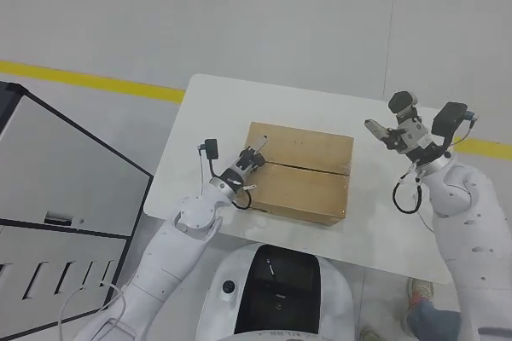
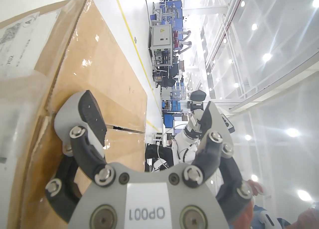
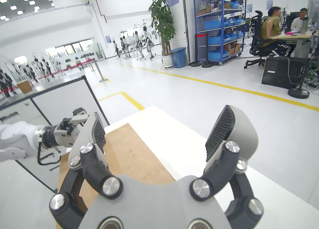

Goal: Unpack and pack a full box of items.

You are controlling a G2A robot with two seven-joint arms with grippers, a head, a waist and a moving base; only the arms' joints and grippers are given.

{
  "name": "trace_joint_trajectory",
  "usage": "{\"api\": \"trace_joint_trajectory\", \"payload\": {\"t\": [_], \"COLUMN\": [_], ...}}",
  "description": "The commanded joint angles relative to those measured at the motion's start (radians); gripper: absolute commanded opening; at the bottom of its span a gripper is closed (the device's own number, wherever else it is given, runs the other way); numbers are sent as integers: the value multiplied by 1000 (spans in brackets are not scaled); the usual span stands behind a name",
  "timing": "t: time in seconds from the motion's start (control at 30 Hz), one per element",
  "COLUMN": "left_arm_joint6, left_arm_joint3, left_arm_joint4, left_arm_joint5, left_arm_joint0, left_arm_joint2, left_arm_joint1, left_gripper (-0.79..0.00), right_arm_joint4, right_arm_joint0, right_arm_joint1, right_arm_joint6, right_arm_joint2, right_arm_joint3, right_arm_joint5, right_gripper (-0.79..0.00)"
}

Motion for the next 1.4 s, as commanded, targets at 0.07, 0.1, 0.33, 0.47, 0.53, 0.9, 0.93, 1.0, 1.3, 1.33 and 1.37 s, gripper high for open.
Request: {"api": "trace_joint_trajectory", "payload": {"t": [0.07,0.1,0.33,0.47,0.53,0.9,0.93,1.0,1.3,1.33,1.37], "left_arm_joint6": [0,-2,-12,-23,-26,-28,-28,-28,-28,-28,-28], "left_arm_joint3": [-4,-7,-43,-43,-37,-11,-9,-7,-6,-6,-6], "left_arm_joint4": [-1,-2,-13,-7,-7,-13,-12,-10,-11,-11,-11], "left_arm_joint5": [2,3,6,11,10,5,5,5,6,6,6], "left_arm_joint0": [1,0,11,16,12,1,0,-2,-2,-2,-2], "left_arm_joint2": [-5,-8,-36,-44,-43,-44,-43,-42,-42,-42,-42], "left_arm_joint1": [-1,-1,1,2,2,-4,-4,-5,-6,-6,-6], "left_gripper": [0,0,0,0,0,0,0,0,0,0,0], "right_arm_joint4": [101,111,376,867,792,1216,1294,1422,1560,1552,1511], "right_arm_joint0": [-13,-15,-35,12,34,43,56,81,111,114,112], "right_arm_joint1": [7,9,13,23,32,28,29,28,24,26,28], "right_arm_joint6": [90,102,298,757,774,1030,1108,1222,1330,1320,1325], "right_arm_joint2": [25,30,-5,-78,-48,-90,-97,-103,-117,-114,-122], "right_arm_joint3": [-34,-36,-14,14,13,38,56,101,140,136,133], "right_arm_joint5": [24,29,40,203,197,456,527,646,767,775,771], "right_gripper": [0,0,0,0,0,0,0,0,0,0,0]}}
